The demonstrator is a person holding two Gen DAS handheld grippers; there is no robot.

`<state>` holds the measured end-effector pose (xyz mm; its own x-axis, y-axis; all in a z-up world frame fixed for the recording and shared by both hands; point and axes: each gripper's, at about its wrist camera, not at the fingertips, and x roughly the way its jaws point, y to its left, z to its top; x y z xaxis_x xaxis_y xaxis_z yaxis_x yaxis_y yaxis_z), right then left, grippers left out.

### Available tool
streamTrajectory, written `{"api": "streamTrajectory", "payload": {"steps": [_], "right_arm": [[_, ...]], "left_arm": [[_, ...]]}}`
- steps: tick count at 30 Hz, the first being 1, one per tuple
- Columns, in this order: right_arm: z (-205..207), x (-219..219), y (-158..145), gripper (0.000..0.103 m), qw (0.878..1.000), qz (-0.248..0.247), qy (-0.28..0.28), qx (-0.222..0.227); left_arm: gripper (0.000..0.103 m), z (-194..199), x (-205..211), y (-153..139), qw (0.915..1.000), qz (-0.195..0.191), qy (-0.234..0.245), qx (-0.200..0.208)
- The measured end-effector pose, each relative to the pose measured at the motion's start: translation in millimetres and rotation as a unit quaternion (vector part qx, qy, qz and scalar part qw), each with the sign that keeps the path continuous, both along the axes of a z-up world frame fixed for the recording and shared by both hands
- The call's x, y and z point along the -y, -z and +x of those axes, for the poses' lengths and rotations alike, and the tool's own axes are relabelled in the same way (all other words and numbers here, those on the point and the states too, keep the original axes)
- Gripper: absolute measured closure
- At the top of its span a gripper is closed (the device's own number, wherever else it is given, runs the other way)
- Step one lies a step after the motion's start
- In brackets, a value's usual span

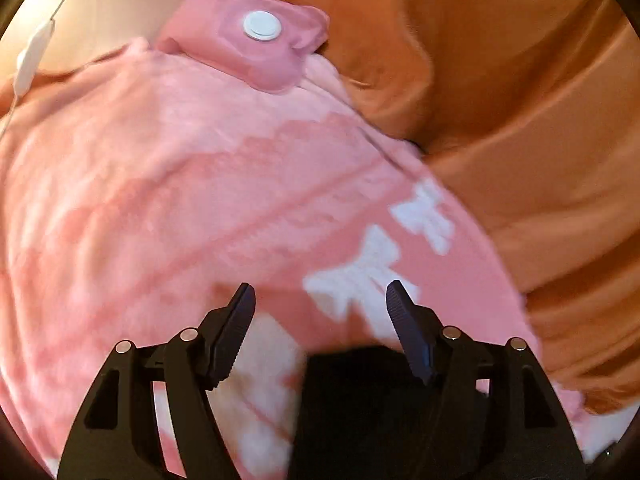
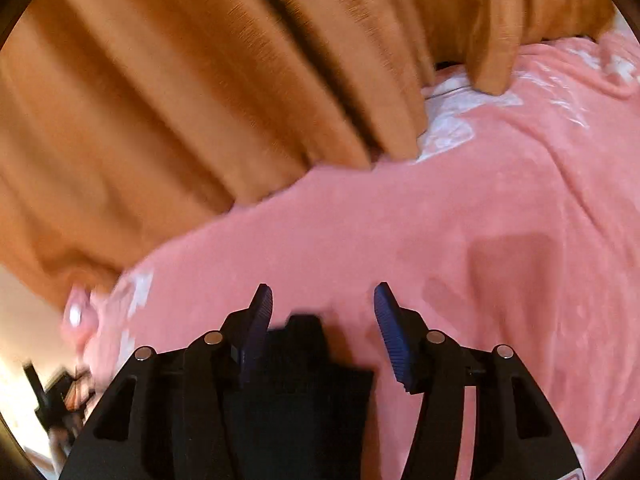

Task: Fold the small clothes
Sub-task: 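Grasp the folded sweater edge with both grippers and fold it over again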

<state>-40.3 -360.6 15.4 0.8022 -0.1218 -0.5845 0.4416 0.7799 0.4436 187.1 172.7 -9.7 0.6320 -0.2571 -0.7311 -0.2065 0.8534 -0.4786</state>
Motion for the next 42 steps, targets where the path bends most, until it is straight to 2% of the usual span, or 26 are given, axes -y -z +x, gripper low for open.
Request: {"api": "streamTrajectory", "payload": {"steps": [1,3,6,8,11,13,14,16,17,18,21,23,25,27,28,30,33,34,35,36,37,38,39,41,42], "right_arm": [[-7,-11,0,0.049,0.999,-0.018,-0.022,-0.020],[-18,-30,6,0.049,0.996,-0.036,-0.059,-0.056],[-45,-59,33,0.049,0.986,-0.037,-0.099,-0.129],[-58,-72,50,0.049,0.982,-0.023,-0.117,-0.144],[-69,-86,75,0.049,0.974,-0.023,-0.134,-0.181],[-77,-89,86,0.049,0.975,-0.003,-0.131,-0.180],[-79,-90,86,0.052,0.976,-0.008,-0.127,-0.176],[-78,-89,83,0.073,0.976,-0.009,-0.130,-0.173],[-78,-87,82,0.099,0.977,0.000,-0.134,-0.168],[-78,-85,78,0.098,0.977,0.009,-0.139,-0.164],[-93,-92,55,0.099,0.977,-0.038,-0.149,-0.150],[-111,-92,50,0.100,0.978,-0.034,-0.151,-0.142],[-130,-87,64,0.101,0.976,-0.016,-0.145,-0.160],[-134,-85,87,0.101,0.971,0.008,-0.138,-0.196],[-132,-86,94,0.101,0.968,0.014,-0.142,-0.208],[-125,-93,89,0.101,0.964,-0.024,-0.155,-0.216],[-126,-84,72,0.095,0.972,-0.009,-0.132,-0.192],[-125,-79,59,0.094,0.978,-0.013,-0.121,-0.173],[-122,-77,48,0.088,0.980,-0.021,-0.113,-0.160],[-114,-72,34,0.082,0.983,-0.032,-0.105,-0.146],[-106,-68,24,0.078,0.985,-0.037,-0.101,-0.134],[-92,-63,12,0.068,0.987,-0.038,-0.105,-0.115],[-76,-57,6,0.059,0.988,-0.034,-0.111,-0.103],[-38,-44,5,0.059,0.989,-0.023,-0.108,-0.102],[-20,-40,8,0.059,0.989,-0.020,-0.107,-0.105]], "left_arm": [[0.036,-10,2,-4,0.9995,-0.004,0.030,-0.003],[0.034,-34,9,-4,0.9969,0.011,0.077,-0.009],[0.034,-77,17,11,0.9886,0.039,0.138,-0.046],[0.034,-100,15,20,0.9862,0.023,0.153,-0.059],[0.034,-122,11,38,0.9816,0.045,0.165,-0.085],[0.035,-132,3,52,0.9804,0.021,0.161,-0.112],[0.039,-134,2,52,0.9821,0.018,0.156,-0.103],[0.056,-134,10,49,0.9786,0.061,0.170,-0.098],[0.086,-135,11,47,0.9777,0.066,0.177,-0.090],[0.094,-134,11,46,0.9764,0.048,0.190,-0.089],[0.099,-146,4,34,0.9756,0.043,0.200,-0.080],[0.101,-165,-5,30,0.9745,0.048,0.206,-0.075],[0.101,-181,-17,39,0.9735,0.044,0.204,-0.093],[0.101,-186,-25,58,0.9711,0.025,0.199,-0.130],[0.101,-187,-26,57,0.9728,0.023,0.195,-0.123],[0.100,-183,-20,51,0.9714,0.046,0.204,-0.112],[0.099,-180,-12,30,0.9728,0.046,0.211,-0.083],[0.096,-176,-9,20,0.9738,0.044,0.213,-0.065],[0.081,-167,-4,4,0.9744,0.049,0.215,-0.042],[0.058,-159,1,-6,0.9748,0.057,0.214,-0.028],[0.047,-148,6,-16,0.9753,0.063,0.211,-0.017],[0.032,-130,15,-25,0.9751,0.069,0.211,-0.004],[0.030,-117,22,-27,0.9748,0.075,0.210,-0.001],[0.030,-88,36,-24,0.9740,0.090,0.208,-0.008],[0.031,-67,45,-13,0.9731,0.090,0.211,-0.022]]}}
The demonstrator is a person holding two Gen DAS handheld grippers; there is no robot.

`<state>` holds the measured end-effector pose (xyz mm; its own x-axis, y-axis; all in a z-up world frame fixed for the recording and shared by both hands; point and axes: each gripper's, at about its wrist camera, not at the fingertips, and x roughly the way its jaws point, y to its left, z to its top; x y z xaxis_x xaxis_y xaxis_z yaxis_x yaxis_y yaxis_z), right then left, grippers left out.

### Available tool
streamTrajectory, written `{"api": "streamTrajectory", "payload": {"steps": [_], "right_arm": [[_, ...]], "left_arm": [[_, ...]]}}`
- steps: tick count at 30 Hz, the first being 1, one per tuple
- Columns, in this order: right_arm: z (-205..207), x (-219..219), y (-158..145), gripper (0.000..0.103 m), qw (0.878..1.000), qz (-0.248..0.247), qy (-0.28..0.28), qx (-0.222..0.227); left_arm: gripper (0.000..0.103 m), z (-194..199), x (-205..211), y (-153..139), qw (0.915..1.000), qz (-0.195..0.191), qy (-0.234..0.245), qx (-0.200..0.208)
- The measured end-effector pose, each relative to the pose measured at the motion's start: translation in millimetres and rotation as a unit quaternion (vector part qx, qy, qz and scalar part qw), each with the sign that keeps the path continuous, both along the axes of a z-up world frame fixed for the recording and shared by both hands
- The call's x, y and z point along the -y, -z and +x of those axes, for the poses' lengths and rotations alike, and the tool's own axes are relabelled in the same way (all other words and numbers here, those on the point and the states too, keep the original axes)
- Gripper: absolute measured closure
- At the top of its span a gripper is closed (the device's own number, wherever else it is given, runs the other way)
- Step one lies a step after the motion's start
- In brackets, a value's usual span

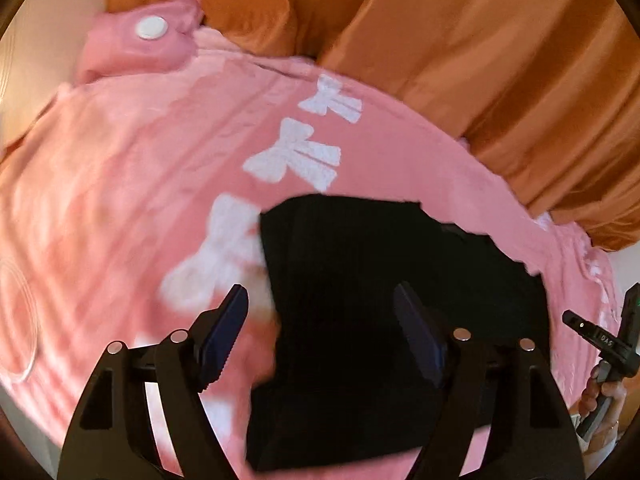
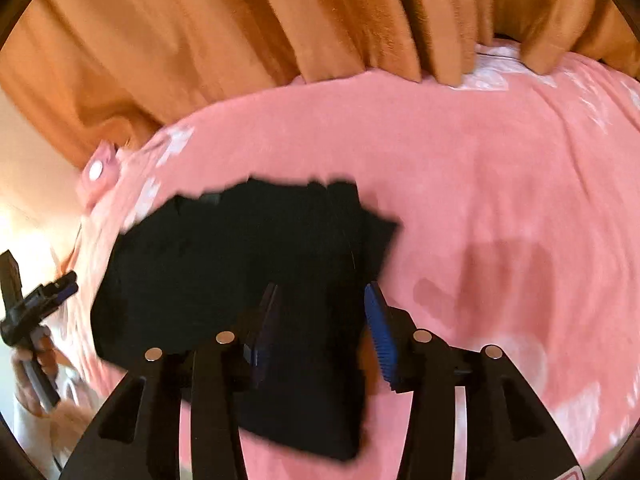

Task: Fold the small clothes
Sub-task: 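Grasp the folded sweater edge with both grippers and fold it over again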

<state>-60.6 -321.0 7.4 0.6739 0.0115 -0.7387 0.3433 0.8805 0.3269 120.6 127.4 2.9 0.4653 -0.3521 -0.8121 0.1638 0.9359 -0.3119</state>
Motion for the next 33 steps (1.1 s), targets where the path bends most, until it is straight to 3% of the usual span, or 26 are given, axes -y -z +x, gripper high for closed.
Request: {"api": "streamTrajectory", "payload": {"steps": [1,2,4,5,6,10,13,16,17,19,22,26,28,29,30,31,32,33], "right_arm": [[18,4,4,0.059,1.000,-0.004,0.005,-0.005],[27,4,8,0.059,1.000,-0.009,0.007,-0.007],[49,9,18,0.062,0.999,-0.032,0.010,-0.025],[54,9,22,0.076,0.999,-0.036,0.006,-0.028],[57,8,24,0.099,0.999,-0.038,-0.001,-0.028],[51,5,-6,0.100,0.998,-0.048,-0.005,0.034],[47,28,-19,0.100,0.996,-0.027,0.033,0.073],[64,46,8,0.100,0.998,-0.018,0.053,0.029],[73,49,27,0.100,0.999,-0.009,0.047,-0.004],[82,48,43,0.100,0.999,-0.012,0.039,-0.032],[68,35,20,0.093,0.998,-0.039,0.043,-0.012],[39,-10,-17,0.091,0.996,-0.083,-0.004,0.044],[39,-54,-6,0.091,0.994,-0.074,-0.078,0.033],[45,-75,8,0.092,0.991,-0.070,-0.117,0.011],[48,-90,24,0.101,0.986,-0.085,-0.142,-0.021],[49,-98,44,0.103,0.980,-0.116,-0.149,-0.063],[47,-96,55,0.103,0.977,-0.129,-0.144,-0.084],[39,-84,58,0.103,0.982,-0.107,-0.141,-0.067]], "left_arm": [[0.033,9,2,7,1.0000,0.006,-0.003,-0.007],[0.043,18,6,15,0.9998,0.012,-0.009,-0.013],[0.069,32,11,32,0.9994,0.018,0.001,-0.031],[0.087,38,14,37,0.9992,0.021,0.008,-0.034],[0.096,40,15,38,0.9993,0.022,0.011,-0.030],[0.098,48,14,17,0.9996,-0.010,-0.005,0.025],[0.098,61,10,12,0.9983,-0.023,-0.031,0.045],[0.098,78,7,39,0.9987,0.000,-0.051,0.001],[0.097,81,6,50,0.9983,0.008,-0.057,-0.015],[0.095,79,6,55,0.9985,0.008,-0.053,-0.014],[0.094,65,3,35,0.9981,0.012,-0.060,-0.004],[0.065,16,7,1,0.9983,-0.032,-0.040,0.027],[0.065,-5,25,5,0.9995,-0.024,-0.005,0.020],[0.065,-19,37,15,0.9997,-0.005,0.021,0.007],[0.064,-26,42,22,0.9993,0.013,0.035,-0.003],[0.064,-30,44,32,0.9982,0.038,0.045,-0.014],[0.067,-34,38,45,0.9961,0.067,0.048,-0.030],[0.080,-36,29,50,0.9966,0.060,0.048,-0.030]]}}
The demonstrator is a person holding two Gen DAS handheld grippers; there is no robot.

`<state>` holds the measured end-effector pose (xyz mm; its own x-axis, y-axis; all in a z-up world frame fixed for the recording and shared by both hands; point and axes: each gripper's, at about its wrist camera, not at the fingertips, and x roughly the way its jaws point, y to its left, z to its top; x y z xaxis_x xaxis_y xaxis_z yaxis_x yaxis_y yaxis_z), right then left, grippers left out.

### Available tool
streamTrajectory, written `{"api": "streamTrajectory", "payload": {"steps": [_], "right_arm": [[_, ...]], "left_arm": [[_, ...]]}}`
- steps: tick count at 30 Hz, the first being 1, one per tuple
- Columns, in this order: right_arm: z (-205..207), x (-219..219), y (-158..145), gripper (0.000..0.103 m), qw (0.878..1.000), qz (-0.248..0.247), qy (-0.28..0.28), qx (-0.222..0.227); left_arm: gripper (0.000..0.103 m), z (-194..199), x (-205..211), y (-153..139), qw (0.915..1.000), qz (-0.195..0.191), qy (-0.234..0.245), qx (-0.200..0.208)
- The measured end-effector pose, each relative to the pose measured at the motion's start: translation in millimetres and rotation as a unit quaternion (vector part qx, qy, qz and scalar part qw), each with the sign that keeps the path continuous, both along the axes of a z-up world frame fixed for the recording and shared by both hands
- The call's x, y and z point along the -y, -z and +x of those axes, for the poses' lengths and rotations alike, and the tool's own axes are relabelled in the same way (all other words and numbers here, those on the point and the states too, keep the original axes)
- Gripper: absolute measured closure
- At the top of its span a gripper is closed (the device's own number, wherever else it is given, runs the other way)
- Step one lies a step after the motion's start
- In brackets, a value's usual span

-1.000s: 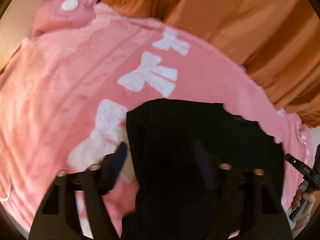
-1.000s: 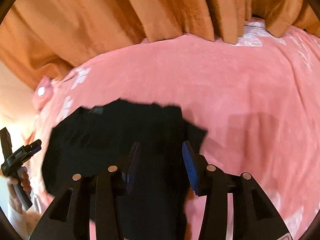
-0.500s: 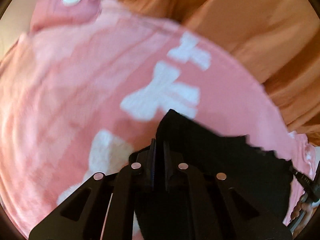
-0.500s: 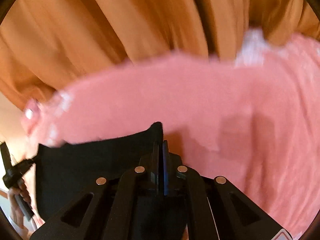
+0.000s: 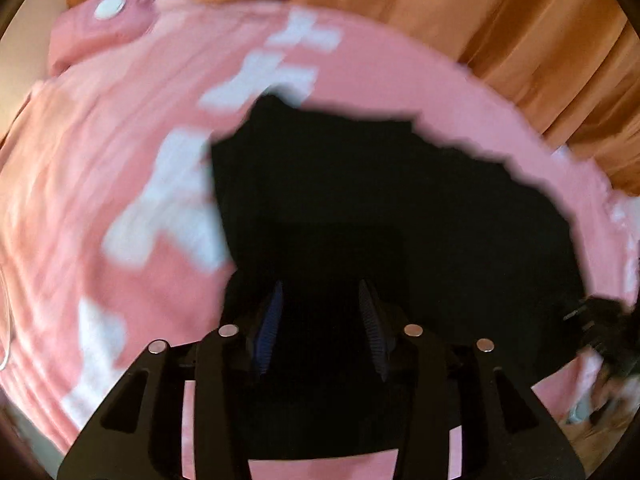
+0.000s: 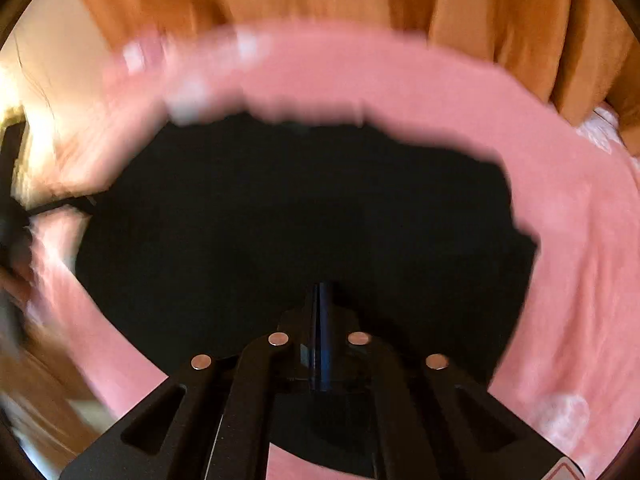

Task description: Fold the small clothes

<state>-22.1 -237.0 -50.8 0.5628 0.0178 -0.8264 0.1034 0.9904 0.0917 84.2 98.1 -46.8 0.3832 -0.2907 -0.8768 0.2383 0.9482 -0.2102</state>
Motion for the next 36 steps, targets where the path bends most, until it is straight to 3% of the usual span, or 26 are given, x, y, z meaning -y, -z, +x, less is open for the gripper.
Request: {"api": "streamTrajectory", "payload": {"steps": [2,4,6,7,8,9,10,11,12,15,18,19,20,21,24,26,28,30,34,35,36], "right_arm": [[-14,27,-1,0.103,0.999,0.012,0.042,-0.009],[-28,51,2,0.103,0.996,0.016,0.088,-0.022],[-38,74,0,0.103,0.989,0.082,0.122,-0.019],[-39,77,-4,0.103,0.987,0.092,0.131,-0.013],[-41,76,-10,0.096,0.985,0.099,0.141,0.001],[-41,73,-14,0.083,0.984,0.097,0.146,0.009],[-38,65,-16,0.077,0.986,0.095,0.137,0.012],[-34,56,-15,0.066,0.987,0.094,0.128,0.006],[-34,48,-9,0.059,0.989,0.087,0.122,-0.007],[-36,43,17,0.056,0.989,0.076,0.117,-0.053],[-39,38,27,0.053,0.988,0.102,0.110,-0.045],[-36,34,26,0.055,0.990,0.090,0.104,-0.042],[-31,29,24,0.083,0.992,0.088,0.089,-0.032],[-33,26,21,0.096,0.991,0.101,0.081,-0.027],[-48,31,-7,0.097,0.993,0.080,0.090,0.015],[-59,50,0,0.099,0.989,0.094,0.110,0.000],[-56,56,26,0.101,0.987,0.094,0.118,-0.055],[-52,48,19,0.100,0.990,0.076,0.105,-0.048],[-52,61,-31,0.090,0.984,0.106,0.137,0.032],[-45,64,-44,0.089,0.984,0.101,0.140,0.051],[-34,67,-57,0.087,0.983,0.096,0.141,0.069]], "left_arm": [[0.095,-1,-22,1,0.9999,-0.004,-0.005,0.008],[0.095,-2,-42,0,0.9997,0.004,-0.024,0.009],[0.073,-1,-55,-1,0.9984,0.010,-0.056,-0.003],[0.073,1,-62,-4,0.9973,-0.002,-0.073,-0.007],[0.074,0,-63,-8,0.9970,-0.013,-0.076,-0.009],[0.073,-2,-63,-16,0.9965,-0.031,-0.077,-0.003],[0.068,-4,-62,-22,0.9965,-0.039,-0.074,0.006],[0.053,-6,-60,-25,0.9966,-0.041,-0.071,0.010],[0.046,-12,-57,-23,0.9969,-0.038,-0.068,0.007],[0.046,-31,-50,3,0.9972,-0.031,-0.050,-0.047],[0.050,-38,-44,3,0.9990,-0.010,-0.039,-0.020],[0.058,-37,-44,2,0.9988,-0.010,-0.046,-0.015],[0.083,-34,-43,0,0.9982,-0.031,-0.047,-0.019],[0.093,-29,-44,1,0.9974,-0.050,-0.039,-0.032],[0.094,-33,-53,-11,0.9963,-0.066,-0.043,-0.034],[0.099,-34,-61,-3,0.9962,-0.051,-0.052,-0.047],[0.099,-34,-66,8,0.9945,-0.055,-0.059,-0.066],[0.097,-34,-61,0,0.9970,-0.041,-0.045,-0.049],[0.092,-28,-58,-34,0.9951,-0.086,-0.049,0.004],[0.081,-20,-50,-47,0.9948,-0.089,-0.043,0.028],[0.058,-13,-43,-53,0.9950,-0.082,-0.041,0.040]]}}
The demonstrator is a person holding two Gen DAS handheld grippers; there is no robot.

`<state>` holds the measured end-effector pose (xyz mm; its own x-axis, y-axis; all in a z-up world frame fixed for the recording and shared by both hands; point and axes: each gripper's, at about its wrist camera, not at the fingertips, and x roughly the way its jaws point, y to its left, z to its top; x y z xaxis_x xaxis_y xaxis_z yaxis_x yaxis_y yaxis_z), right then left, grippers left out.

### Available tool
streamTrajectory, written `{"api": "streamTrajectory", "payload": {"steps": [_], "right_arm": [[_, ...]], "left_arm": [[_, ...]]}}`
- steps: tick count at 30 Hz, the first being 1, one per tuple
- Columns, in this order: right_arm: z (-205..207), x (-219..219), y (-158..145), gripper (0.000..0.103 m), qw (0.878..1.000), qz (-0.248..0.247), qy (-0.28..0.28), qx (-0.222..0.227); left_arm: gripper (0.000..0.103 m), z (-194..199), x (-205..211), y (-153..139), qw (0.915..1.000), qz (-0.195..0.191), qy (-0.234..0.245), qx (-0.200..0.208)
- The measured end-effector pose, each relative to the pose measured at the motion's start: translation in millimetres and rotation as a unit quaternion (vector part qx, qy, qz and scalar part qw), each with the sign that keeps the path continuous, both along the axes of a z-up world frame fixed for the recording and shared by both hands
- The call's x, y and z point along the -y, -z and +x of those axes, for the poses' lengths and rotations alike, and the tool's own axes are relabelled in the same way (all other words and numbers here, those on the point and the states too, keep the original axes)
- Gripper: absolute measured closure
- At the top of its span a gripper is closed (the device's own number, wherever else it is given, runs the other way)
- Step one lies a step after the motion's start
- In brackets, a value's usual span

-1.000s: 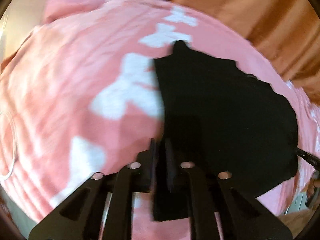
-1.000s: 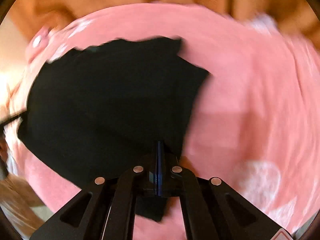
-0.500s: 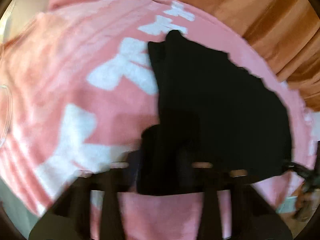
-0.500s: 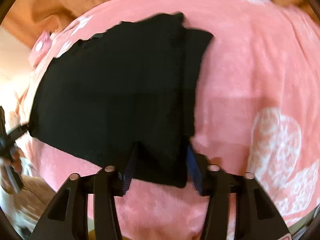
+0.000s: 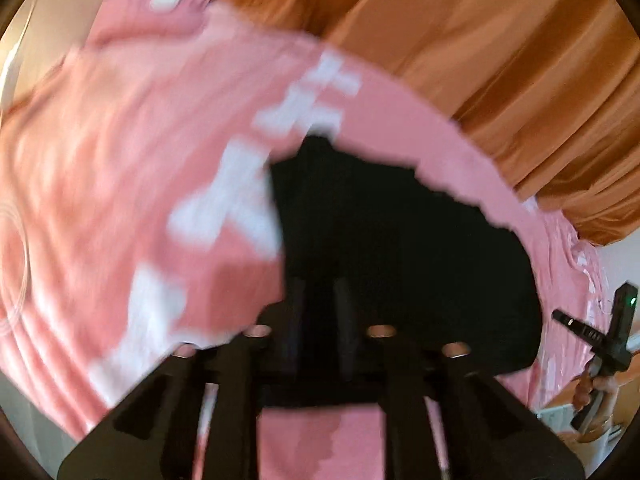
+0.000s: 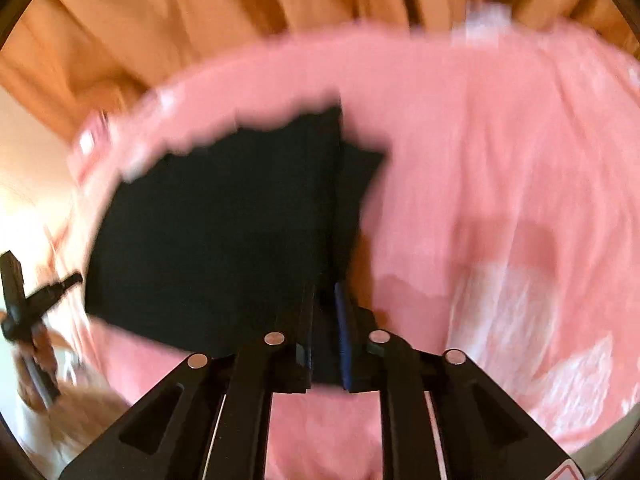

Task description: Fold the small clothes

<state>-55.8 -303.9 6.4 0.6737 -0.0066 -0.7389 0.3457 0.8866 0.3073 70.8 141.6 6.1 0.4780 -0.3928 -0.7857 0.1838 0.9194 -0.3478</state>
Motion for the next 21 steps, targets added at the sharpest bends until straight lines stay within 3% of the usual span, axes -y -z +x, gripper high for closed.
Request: {"api": "streamTrajectory", "payload": {"steps": [1,2,3,5,7,8,9,10,11,12,14,15,17,18,21], "right_arm": [[15,3,-10,0.084,1.000,-0.002,-0.002,0.012],[23,7,-14,0.071,1.000,-0.004,-0.005,0.018],[38,11,-15,0.060,1.000,-0.011,-0.005,0.021],[66,17,-7,0.058,1.000,-0.023,-0.002,0.005],[90,27,20,0.058,0.999,0.002,0.006,-0.041],[96,26,32,0.060,0.998,0.013,0.009,-0.055],[102,25,38,0.069,0.998,0.013,0.010,-0.059],[102,20,32,0.079,0.999,0.001,0.004,-0.047],[101,16,25,0.098,0.999,-0.003,-0.002,-0.039],[96,12,10,0.098,1.000,-0.001,-0.003,-0.011],[87,14,-6,0.099,1.000,-0.020,-0.001,0.015],[87,19,0,0.099,0.999,-0.040,0.012,0.001],[95,36,38,0.099,0.998,-0.015,0.022,-0.066],[88,41,41,0.100,0.999,-0.003,0.026,-0.041],[72,41,15,0.095,0.999,-0.004,0.039,-0.037]], "left_arm": [[0.047,11,10,-4,0.9998,0.015,0.001,0.011],[0.039,26,24,-6,0.9990,0.039,0.002,0.021],[0.039,36,32,-3,0.9983,0.053,0.010,0.021],[0.039,56,47,10,0.9958,0.089,0.017,0.014],[0.043,73,55,30,0.9948,0.099,0.014,-0.019],[0.053,83,55,41,0.9952,0.088,0.003,-0.043],[0.066,87,54,46,0.9954,0.079,-0.006,-0.053],[0.074,91,51,47,0.9955,0.078,-0.017,-0.051],[0.091,95,49,46,0.9955,0.080,-0.021,-0.045],[0.097,97,46,45,0.9959,0.076,-0.021,-0.043],[0.097,99,39,48,0.9957,0.075,-0.026,-0.048],[0.097,99,39,52,0.9952,0.082,-0.024,-0.049],[0.097,96,40,53,0.9953,0.088,-0.016,-0.037],[0.096,94,40,51,0.9950,0.091,-0.017,-0.035],[0.095,90,21,37,0.9965,0.052,-0.049,-0.044]]}}
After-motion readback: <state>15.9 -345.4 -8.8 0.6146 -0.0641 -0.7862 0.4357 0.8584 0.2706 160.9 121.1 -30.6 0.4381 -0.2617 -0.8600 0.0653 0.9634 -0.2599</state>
